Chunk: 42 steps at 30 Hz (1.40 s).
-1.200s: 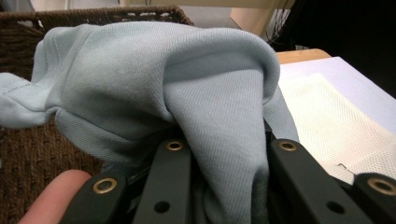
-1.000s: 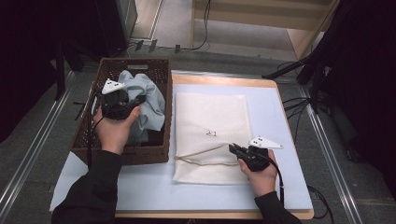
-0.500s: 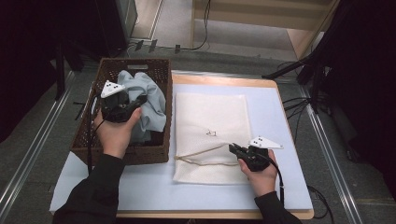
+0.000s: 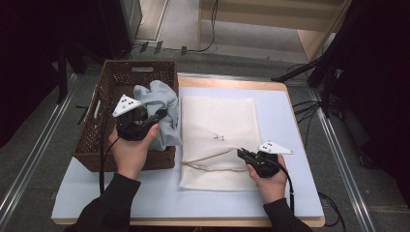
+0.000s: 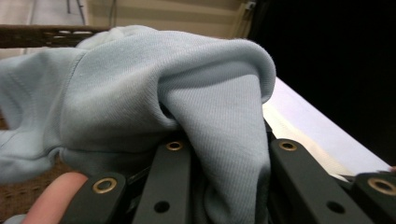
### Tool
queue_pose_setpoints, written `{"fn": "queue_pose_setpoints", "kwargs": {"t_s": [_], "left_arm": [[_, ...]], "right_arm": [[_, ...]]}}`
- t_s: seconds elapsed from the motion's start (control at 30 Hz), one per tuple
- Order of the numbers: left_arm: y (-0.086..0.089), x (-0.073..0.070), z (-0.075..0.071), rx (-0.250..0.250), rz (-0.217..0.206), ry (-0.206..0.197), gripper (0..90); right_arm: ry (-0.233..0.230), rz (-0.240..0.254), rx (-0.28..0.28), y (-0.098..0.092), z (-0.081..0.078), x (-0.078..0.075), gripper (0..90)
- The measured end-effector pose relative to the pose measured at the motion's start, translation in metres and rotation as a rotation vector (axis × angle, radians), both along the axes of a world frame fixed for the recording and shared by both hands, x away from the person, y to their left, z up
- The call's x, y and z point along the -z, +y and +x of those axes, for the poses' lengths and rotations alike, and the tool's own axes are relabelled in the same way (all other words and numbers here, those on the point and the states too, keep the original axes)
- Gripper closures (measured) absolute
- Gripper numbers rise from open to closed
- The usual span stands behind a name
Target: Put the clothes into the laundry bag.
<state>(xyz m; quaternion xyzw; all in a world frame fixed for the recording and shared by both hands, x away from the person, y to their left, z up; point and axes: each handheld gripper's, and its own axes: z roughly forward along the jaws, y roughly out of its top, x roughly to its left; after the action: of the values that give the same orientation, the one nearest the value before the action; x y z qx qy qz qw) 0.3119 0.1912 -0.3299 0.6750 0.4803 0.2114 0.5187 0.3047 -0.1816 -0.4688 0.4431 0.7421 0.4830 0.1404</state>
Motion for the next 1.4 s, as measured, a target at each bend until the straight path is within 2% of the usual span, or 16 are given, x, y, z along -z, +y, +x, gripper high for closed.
{"fn": "queue_pose_setpoints", "kwargs": {"t_s": [0.17,0.2,0.23,0.27,0.37,0.5,0.67,0.77,0.87,0.97,1.03,1.1,1.13,1.27,1.33,1.4], "left_arm": [[-0.018,0.003,-0.015,0.064,-0.015,-0.003,76.9],[-0.018,0.003,-0.015,0.064,-0.015,-0.003,76.9],[-0.025,0.005,-0.02,0.094,-0.022,0.001,76.9],[-0.025,0.005,-0.02,0.094,-0.022,0.001,76.9],[-0.034,0.01,-0.03,0.162,-0.073,0.017,77.0],[-0.042,0.015,-0.038,0.193,-0.072,0.021,77.0],[-0.057,0.032,-0.054,0.257,-0.064,0.04,77.0],[-0.066,0.04,-0.061,0.319,-0.079,0.064,77.1],[-0.075,0.048,-0.071,0.373,-0.073,0.073,77.0],[-0.086,0.059,-0.08,0.424,-0.059,0.1,77.0],[-0.092,0.069,-0.086,0.444,-0.042,0.106,77.0],[-0.097,0.079,-0.09,0.467,-0.057,0.133,77.0],[-0.097,0.079,-0.09,0.467,-0.057,0.133,76.9],[-0.113,0.095,-0.106,0.557,-0.047,0.154,76.9],[-0.121,0.101,-0.112,0.597,-0.029,0.155,76.7],[-0.128,0.11,-0.114,0.613,-0.006,0.16,76.4]], "right_arm": [[-0.005,-0.003,0.0,0.0,0.0,0.0,86.3],[-0.005,-0.003,0.0,0.0,0.0,0.0,86.3],[-0.006,-0.002,0.001,0.0,0.0,-0.001,86.3],[-0.006,-0.002,0.001,0.0,0.0,-0.001,86.3],[-0.008,-0.001,0.001,0.0,0.0,-0.001,86.3],[-0.01,-0.001,0.002,-0.001,0.0,-0.001,86.3],[-0.012,0.0,0.003,-0.001,0.0,-0.002,86.3],[-0.013,0.002,0.004,-0.001,0.0,-0.002,86.3],[-0.012,0.003,0.005,-0.001,0.0,-0.003,86.3],[-0.011,0.003,0.004,-0.001,0.001,-0.003,86.3],[-0.012,0.004,0.004,-0.002,0.001,-0.003,86.3],[-0.011,0.009,0.008,-0.003,0.001,-0.003,86.3],[-0.011,0.011,0.009,-0.003,0.001,-0.004,86.3],[-0.011,0.015,0.016,-0.005,0.002,-0.004,86.3],[-0.009,0.016,0.016,-0.005,0.002,-0.004,86.4],[-0.008,0.019,0.017,-0.006,0.002,-0.004,86.4]]}}
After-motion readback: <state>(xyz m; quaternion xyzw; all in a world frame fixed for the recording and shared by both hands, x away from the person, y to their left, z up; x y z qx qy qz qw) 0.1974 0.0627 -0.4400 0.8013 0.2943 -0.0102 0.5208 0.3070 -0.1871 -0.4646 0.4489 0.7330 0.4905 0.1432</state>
